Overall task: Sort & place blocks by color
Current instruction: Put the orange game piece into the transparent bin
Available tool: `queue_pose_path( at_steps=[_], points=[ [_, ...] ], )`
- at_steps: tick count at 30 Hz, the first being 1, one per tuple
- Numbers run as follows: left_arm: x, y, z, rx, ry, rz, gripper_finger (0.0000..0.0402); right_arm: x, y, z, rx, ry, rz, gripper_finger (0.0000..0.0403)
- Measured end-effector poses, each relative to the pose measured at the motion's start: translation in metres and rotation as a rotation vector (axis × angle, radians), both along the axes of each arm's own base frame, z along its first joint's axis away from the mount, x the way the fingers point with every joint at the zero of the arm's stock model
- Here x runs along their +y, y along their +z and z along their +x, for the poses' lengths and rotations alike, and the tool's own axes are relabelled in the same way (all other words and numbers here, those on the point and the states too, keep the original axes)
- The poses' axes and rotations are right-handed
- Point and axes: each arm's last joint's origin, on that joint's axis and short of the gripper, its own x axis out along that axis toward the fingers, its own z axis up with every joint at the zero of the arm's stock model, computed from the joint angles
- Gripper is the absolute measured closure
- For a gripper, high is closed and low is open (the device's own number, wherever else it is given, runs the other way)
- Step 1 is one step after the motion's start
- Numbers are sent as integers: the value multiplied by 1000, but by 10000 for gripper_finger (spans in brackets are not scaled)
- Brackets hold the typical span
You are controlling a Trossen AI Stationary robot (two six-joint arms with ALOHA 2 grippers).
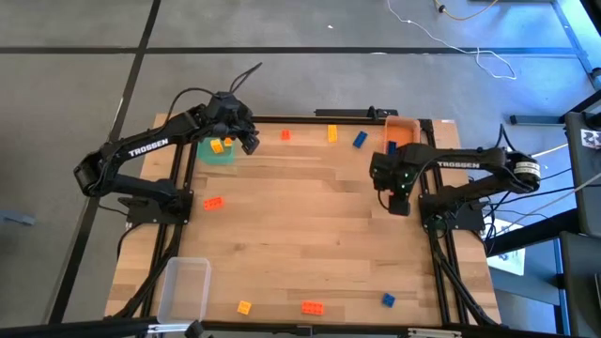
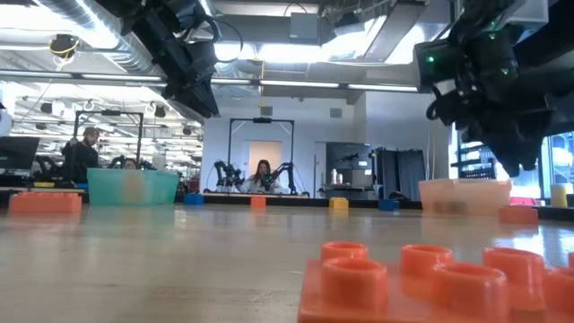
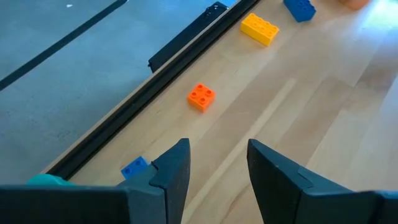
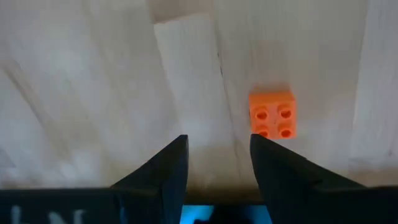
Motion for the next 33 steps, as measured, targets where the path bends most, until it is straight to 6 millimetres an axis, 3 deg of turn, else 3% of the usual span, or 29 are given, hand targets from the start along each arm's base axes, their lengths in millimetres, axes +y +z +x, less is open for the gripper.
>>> queue_pose_path(
  at_steps=[6, 24, 33],
  points=[
    [0, 0, 0, 0, 0, 0, 252, -2, 3, 5, 3, 3, -139, 231],
    [-1, 0, 0, -8, -16, -9, 252, -6, 2, 17, -121, -141, -152, 229],
    [-1, 0, 0, -8, -15, -8, 252, -7, 2, 17, -114, -141, -173, 184]
  ],
)
